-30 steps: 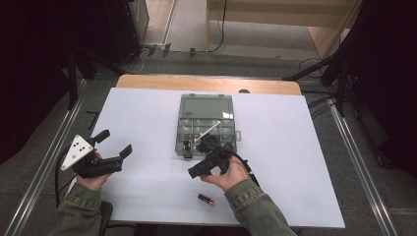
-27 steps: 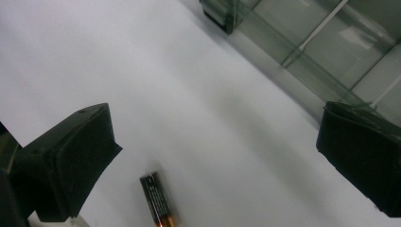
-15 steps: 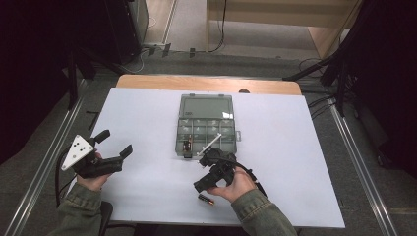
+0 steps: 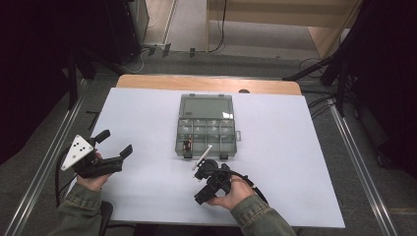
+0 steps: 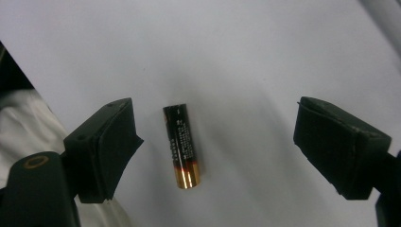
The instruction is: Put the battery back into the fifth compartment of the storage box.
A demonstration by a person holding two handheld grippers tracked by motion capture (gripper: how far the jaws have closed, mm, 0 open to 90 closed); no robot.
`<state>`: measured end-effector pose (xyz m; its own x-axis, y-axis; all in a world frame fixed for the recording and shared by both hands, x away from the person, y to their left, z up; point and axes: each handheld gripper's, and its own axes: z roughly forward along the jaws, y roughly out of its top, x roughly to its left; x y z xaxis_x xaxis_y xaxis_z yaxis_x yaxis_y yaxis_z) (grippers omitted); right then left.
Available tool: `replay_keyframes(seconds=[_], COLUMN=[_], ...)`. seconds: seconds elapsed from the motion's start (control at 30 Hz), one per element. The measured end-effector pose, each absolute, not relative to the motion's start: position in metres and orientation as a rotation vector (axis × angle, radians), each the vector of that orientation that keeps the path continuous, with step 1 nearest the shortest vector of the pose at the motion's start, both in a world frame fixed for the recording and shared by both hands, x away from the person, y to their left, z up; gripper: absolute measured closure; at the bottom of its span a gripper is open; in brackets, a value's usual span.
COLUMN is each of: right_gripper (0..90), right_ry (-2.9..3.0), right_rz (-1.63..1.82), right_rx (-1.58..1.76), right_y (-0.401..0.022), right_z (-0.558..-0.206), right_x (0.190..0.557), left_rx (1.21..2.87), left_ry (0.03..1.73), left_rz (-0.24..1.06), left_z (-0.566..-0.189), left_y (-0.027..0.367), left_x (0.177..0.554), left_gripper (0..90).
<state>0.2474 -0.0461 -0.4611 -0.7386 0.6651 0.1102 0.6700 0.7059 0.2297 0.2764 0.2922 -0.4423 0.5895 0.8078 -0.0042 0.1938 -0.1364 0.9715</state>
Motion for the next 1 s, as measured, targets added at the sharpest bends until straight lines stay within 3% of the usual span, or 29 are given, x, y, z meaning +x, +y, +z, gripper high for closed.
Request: replay_keyframes(seconds=[0.53,0.77,0.87,1.0], right_gripper=[33.1,50.8,65.4,75.1], right_ry=[-2.929,-2.964,-2.962,-2.955], right_rz=[-0.292,-0.245,-0.241,-0.232], right_rx=[-1.038,-1.015,-1.015,-1.027], right_y=[-0.039,-0.035,-0.034,-0.035], right_z=[-0.474,-0.475,-0.474,-0.474], right_x=[0.239,0.235,0.235,0.236], left_rx=[1.665,1.662,1.661,1.66], left_ry=[0.839,0.84,0.839,0.84], left_rz=[0.656,0.662,0.661,0.661], left_z=[-0.443,-0.443,-0.442,-0.443], left_y=[0.29,0.29,0.29,0.291], left_x=[0.276,0.276,0.275,0.276], left_gripper=[7.0,7.0,7.1,7.0])
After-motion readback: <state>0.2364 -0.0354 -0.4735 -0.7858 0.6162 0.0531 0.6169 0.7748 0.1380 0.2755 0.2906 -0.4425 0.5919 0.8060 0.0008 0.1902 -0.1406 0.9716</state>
